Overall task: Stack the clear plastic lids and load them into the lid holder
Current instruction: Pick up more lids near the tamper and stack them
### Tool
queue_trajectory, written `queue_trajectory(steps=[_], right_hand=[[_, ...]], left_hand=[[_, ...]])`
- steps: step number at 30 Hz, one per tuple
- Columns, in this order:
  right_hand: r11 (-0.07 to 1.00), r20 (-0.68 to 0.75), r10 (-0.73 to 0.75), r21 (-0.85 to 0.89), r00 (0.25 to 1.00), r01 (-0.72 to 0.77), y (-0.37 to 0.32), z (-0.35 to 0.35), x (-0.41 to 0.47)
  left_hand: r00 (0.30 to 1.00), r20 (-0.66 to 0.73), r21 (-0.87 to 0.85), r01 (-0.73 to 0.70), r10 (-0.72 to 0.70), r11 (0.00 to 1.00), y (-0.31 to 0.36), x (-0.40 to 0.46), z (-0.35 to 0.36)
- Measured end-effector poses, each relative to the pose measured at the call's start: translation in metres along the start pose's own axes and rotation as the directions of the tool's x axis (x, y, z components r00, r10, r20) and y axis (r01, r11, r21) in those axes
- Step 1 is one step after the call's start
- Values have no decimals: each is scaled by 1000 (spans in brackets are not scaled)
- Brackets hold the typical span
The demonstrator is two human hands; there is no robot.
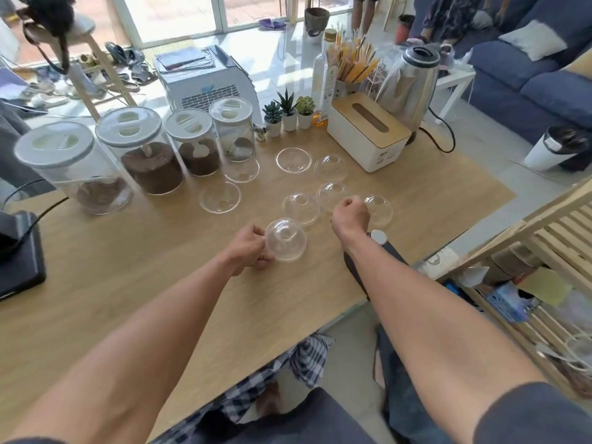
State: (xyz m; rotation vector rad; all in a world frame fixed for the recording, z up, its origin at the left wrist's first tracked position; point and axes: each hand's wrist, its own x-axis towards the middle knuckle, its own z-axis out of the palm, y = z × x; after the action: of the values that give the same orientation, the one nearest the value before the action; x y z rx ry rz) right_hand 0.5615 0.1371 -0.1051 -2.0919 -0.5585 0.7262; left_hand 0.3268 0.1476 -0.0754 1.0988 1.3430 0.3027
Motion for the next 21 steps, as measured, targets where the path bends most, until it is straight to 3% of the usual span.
queue_trajectory(steps=[3,6,7,9,12,17,21], right_hand=[[993,32,-70,-90,997,72,-32,-14,-26],[957,106,-126,-249,986,149,-41,-20,-20],[942,123,-130,-295,984,161,-42,-20,-15],[915,159,-135,-359,978,184,-42,-17,-9],[874,182,-131,-443,974,201,-38,-11,-1],[829,153,-160,-516,975,217,-33,-8,8],[839,157,-160,-499,974,218,-30,-12,8]], left_hand=[[999,-44,181,6,3,984,7,2,-5],[949,-203,598,-74,240,798,22,12,-9],[913,-233,662,-102,334,742,29,15,-7],[866,-224,652,-208,448,729,43,25,2],[881,-75,635,-319,468,703,58,45,20],[925,26,727,-278,379,628,68,75,44],[933,-6,765,-227,359,602,66,90,52]])
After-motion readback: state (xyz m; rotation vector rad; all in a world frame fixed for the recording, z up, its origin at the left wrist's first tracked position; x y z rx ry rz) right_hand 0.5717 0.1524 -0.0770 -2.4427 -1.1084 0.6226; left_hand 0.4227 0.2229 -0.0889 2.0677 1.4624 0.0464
